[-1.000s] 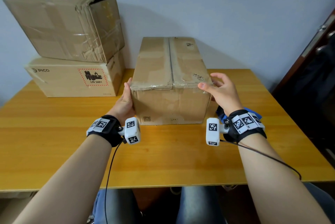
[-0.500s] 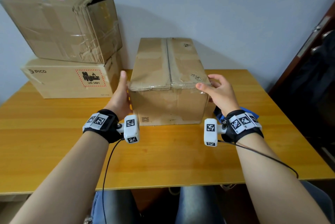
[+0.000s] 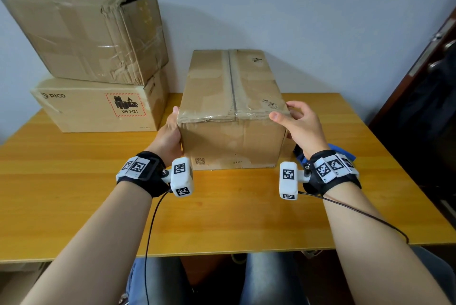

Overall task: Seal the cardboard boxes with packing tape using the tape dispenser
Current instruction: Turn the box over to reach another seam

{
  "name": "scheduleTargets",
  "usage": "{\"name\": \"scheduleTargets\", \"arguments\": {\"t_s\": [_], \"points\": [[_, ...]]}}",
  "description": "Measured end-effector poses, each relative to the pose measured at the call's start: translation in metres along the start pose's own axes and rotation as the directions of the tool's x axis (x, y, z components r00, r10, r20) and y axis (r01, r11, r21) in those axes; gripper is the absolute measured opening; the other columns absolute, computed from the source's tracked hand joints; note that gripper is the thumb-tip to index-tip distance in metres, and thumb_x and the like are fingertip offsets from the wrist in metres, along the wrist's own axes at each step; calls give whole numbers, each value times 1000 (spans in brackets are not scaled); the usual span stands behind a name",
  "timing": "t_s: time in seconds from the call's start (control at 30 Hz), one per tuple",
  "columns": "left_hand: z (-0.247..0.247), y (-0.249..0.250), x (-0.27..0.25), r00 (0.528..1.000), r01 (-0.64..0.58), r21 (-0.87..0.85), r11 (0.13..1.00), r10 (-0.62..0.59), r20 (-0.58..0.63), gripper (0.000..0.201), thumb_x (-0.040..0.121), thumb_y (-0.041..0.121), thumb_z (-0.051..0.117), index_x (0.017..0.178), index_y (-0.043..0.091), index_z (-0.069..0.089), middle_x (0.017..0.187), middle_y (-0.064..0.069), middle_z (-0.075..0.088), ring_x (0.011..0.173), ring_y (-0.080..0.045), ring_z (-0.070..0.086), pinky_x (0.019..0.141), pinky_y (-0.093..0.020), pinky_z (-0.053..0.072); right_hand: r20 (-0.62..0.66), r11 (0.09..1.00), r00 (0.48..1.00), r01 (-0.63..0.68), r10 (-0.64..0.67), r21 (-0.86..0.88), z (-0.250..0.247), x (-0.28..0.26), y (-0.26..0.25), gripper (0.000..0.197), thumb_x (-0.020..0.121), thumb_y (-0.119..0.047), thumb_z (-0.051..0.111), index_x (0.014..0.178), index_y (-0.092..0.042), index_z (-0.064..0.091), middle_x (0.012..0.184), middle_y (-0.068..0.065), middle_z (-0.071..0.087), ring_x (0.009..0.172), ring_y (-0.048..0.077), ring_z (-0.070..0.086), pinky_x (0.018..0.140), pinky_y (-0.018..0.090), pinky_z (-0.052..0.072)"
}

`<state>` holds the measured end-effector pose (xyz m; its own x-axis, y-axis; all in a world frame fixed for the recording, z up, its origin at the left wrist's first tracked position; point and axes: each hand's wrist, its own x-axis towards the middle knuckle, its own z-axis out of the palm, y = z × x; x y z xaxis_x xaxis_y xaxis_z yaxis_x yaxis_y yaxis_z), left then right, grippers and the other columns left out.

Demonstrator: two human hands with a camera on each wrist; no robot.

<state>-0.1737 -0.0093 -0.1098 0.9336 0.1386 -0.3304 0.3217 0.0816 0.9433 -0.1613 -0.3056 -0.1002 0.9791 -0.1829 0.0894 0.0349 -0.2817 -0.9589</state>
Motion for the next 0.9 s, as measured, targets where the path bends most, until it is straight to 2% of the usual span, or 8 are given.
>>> {"name": "scheduleTargets", "arguments": {"t_s": [0.07,0.13,0.2,0.3,0.4,0.57,0.77,0.9], "points": [[-4,1,1,998,-57,75,996,57,0,47,107,44,38,149,25,34,135,-5,52,107,-21,57,62,-27,57,3,1000,1000,-5,5,-2,0,0,0,69,72,-49,86,130,-27,55,123,-9,66,110,6,63,88,30,53],[-9,3,2,1000,-28,14,1000,28,-3,47,104,52,39,143,28,46,135,-1,55,121,-25,54,82,-45,55,6,1000,1000,-10,10,-2,0,0,0,69,71,-50,85,130,-28,55,124,-9,66,111,7,62,87,31,53],[-10,7,2,1000,24,-82,996,-24,4,48,101,61,38,131,30,59,129,0,62,118,-27,58,89,-55,52,10,1000,1000,-9,10,-7,0,-1,-1,70,71,-52,85,129,-28,55,124,-10,66,110,6,62,87,31,52],[-3,17,-3,1000,-2,-32,999,3,29,64,90,76,42,130,30,61,121,1,67,110,-25,62,87,-52,54,12,1000,1000,-14,14,-11,-1,-1,-1,68,70,-53,85,127,-31,54,124,-10,65,111,8,62,91,35,52],[-1,18,-3,1000,-27,19,999,27,1,57,93,68,48,133,28,58,122,1,67,114,-24,62,91,-51,53,17,1000,1000,-13,13,-13,-1,-1,-3,65,72,-51,84,126,-31,54,118,-14,64,110,6,62,89,33,52],[0,16,-4,999,8,-82,997,-11,-34,52,100,59,42,138,24,53,124,-2,64,114,-23,59,75,-44,51,14,1000,1000,-10,10,0,1,-3,-2,64,73,-50,85,126,-29,55,119,-12,65,110,6,62,89,32,52],[4,15,1,994,-4,-130,992,-10,-109,49,104,52,37,139,21,51,124,-7,62,114,-27,58,90,-53,50,13,1000,1000,-10,10,0,2,-3,0,71,73,-51,84,132,-25,55,124,-11,65,108,4,62,88,30,53],[2,15,2,995,-6,-72,997,-1,-97,46,104,52,34,138,28,53,129,-6,59,118,-28,56,89,-57,50,21,1000,1000,-14,14,16,0,-3,0,67,72,-51,84,128,-27,55,120,-14,65,108,5,63,89,34,54]]}}
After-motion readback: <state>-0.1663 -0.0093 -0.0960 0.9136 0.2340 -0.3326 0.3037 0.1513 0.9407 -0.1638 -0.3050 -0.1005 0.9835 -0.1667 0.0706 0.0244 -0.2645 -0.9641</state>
